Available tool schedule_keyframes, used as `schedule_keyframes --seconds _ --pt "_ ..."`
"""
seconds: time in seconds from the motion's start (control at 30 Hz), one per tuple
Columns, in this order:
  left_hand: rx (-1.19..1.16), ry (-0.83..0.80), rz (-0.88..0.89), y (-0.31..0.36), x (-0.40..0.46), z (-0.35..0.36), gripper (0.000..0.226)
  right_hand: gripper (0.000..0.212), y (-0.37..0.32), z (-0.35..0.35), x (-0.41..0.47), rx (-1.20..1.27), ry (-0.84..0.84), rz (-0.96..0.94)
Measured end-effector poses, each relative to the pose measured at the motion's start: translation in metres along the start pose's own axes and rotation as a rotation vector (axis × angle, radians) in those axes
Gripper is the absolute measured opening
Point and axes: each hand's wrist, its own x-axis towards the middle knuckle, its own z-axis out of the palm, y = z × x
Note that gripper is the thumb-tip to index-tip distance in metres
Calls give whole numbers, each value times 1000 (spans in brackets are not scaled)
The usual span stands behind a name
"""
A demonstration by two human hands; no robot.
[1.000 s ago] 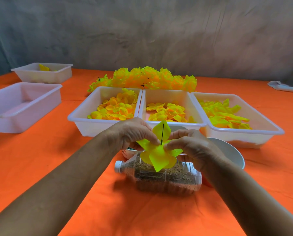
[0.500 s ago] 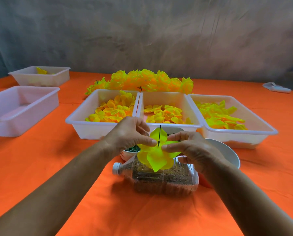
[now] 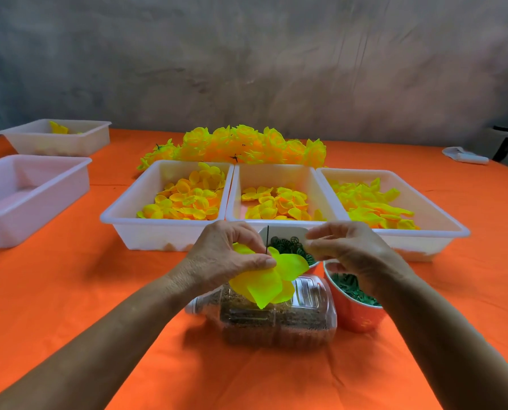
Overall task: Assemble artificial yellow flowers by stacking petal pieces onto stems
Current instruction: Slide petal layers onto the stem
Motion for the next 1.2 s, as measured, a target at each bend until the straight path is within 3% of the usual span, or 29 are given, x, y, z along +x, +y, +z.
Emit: schedule_keyframes --seconds 0.1,0.2,0.3,0.4,0.5,0.6,0.73,0.83,0.97,1.13,1.2 --pt "-20 -35 -8 -1 2 -1 14 9 7 -28 24 -121 218 -132" --pt "-15 -66 -17 0 3 -1 16 17 19 -59 61 -424 419 -184" --pt "-19 -74 -29 -2 5 -2 17 28 34 -86 98 -741 423 -78" --pt "-33 -72 -34 -4 5 -1 16 39 47 -100 126 -885 338 20" --pt "-49 -71 -46 -5 5 -1 16 46 55 -104 145 -945 276 82" --pt "-35 -82 -54 -6 5 -2 17 37 59 -102 156 -978 243 110" --pt "-19 -85 -54 -6 5 -2 16 27 57 -96 157 -936 318 107" --pt "-14 -61 -61 -6 5 -1 17 34 58 -96 157 -928 399 76" --pt "-35 -69 -66 -8 4 0 30 51 56 -96 160 -984 212 150" --pt "-55 -67 -70 -10 4 1 32 14 54 -96 163 -988 288 111" --pt "-55 -61 -73 -11 4 1 33 11 58 -94 163 -919 387 67"
